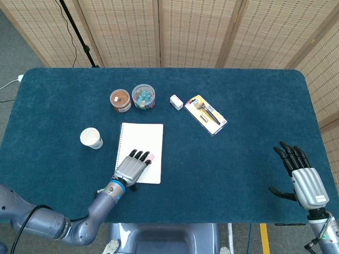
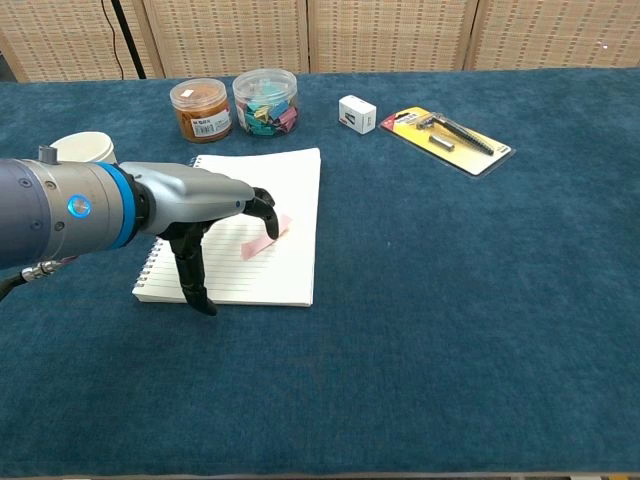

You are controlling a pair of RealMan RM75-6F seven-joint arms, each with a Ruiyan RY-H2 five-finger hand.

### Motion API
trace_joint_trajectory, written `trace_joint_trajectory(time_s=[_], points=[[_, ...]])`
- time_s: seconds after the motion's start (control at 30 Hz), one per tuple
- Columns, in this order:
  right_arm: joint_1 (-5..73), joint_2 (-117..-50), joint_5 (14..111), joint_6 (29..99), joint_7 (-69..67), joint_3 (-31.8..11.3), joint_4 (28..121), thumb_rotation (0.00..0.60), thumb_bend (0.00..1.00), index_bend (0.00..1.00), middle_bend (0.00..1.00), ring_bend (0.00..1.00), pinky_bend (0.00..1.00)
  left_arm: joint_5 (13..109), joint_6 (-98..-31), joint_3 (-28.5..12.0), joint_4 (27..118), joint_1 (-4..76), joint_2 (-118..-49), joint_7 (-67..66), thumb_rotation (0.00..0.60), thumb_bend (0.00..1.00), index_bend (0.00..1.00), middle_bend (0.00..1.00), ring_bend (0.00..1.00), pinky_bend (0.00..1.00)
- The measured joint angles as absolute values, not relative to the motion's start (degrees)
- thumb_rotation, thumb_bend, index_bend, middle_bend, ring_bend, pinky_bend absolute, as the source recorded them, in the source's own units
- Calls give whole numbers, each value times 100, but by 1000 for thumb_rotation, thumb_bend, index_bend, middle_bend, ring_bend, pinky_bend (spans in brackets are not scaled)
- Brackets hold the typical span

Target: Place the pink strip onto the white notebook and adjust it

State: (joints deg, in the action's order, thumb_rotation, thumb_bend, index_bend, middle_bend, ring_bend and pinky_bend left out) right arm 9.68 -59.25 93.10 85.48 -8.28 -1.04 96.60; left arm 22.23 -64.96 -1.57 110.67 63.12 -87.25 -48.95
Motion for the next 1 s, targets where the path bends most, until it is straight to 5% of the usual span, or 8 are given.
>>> trace_joint_trajectory(time_s=[1.0], points=[[926,-5903,9448,8564,-906,-124,9701,600,0,67,0,0,0,2338,-6643,132,11147,6153,-8686,-5098,600,0,210,0,0,0]])
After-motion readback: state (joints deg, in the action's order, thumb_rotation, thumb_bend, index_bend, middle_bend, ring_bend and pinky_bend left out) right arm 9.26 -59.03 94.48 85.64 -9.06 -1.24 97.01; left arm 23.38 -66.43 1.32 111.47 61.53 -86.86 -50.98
